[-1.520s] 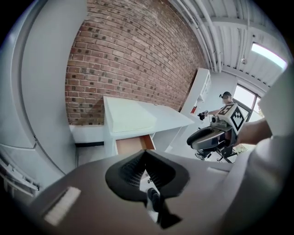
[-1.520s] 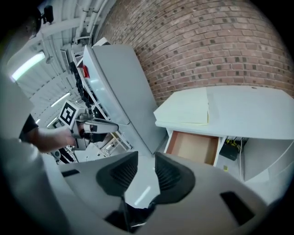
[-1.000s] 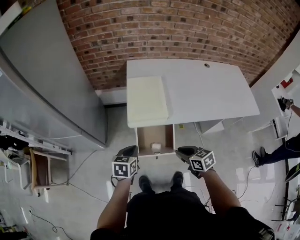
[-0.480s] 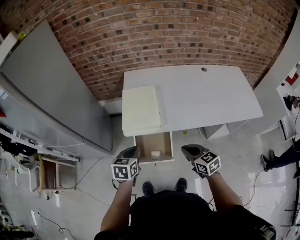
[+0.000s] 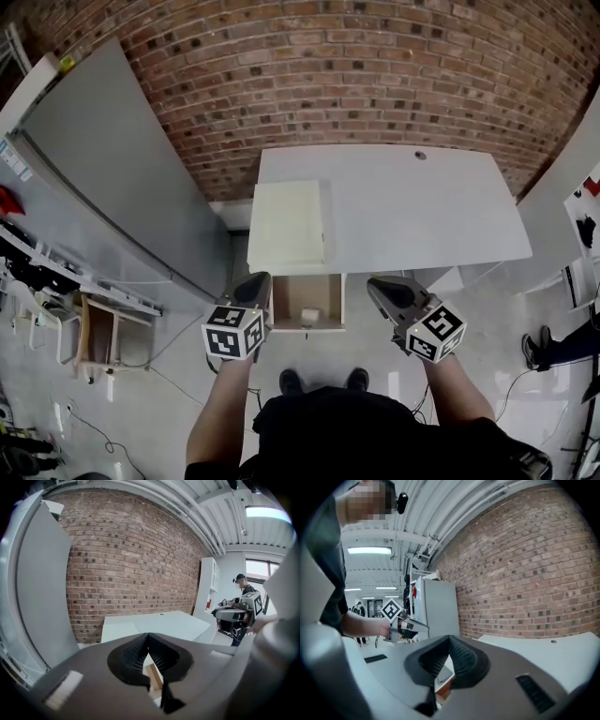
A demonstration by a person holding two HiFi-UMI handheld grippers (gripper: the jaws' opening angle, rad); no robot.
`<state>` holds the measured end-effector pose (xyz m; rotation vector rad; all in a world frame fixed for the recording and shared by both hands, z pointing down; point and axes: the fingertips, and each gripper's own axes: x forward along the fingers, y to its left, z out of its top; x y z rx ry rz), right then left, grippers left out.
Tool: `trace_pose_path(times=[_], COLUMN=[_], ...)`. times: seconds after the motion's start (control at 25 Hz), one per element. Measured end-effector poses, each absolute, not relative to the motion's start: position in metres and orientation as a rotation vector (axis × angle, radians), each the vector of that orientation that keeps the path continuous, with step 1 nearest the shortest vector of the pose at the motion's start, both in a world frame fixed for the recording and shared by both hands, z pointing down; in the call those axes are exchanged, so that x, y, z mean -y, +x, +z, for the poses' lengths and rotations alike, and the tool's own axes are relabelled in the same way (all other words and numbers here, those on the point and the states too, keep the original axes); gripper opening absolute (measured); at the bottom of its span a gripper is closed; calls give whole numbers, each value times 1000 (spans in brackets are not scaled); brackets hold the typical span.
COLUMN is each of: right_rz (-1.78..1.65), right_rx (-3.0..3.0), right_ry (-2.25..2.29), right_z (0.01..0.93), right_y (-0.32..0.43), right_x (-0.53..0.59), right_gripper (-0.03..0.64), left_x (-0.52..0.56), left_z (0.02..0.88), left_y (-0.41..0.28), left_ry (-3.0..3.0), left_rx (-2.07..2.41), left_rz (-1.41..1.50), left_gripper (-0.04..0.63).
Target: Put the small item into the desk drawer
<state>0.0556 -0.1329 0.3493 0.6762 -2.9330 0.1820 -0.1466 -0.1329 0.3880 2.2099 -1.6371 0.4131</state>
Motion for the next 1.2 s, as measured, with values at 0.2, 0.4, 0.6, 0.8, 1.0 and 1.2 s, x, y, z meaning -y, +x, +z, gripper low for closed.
trace_pose_path(times=[0.2,0.4,0.6,0.8,1.0,1.2], right_rz=[88,22,42,76,76,80], right_rx=[3038,3060,3037,3013,3012,3025], right_ry=[802,876,911,926,897,876], right_z=[285,259,266,278,279,279], right_y=[59,64,65,65,59,54], right_x=[142,141,139,142,143,144], right_gripper=[14,14,12,12,12,12], left_x=[139,142,145,146,147,146], left_z=[342,308,314,323,321,323], left_y=[-151,-155,-161,-162,-167,-168], left_ry=[2316,2398,2361,2348,2335,2326], left_rx=[1699,1764,1762,1750,1758,1766], left_rz=[337,297,242,237,219,226], left_gripper=[12,12,12,12,12,12])
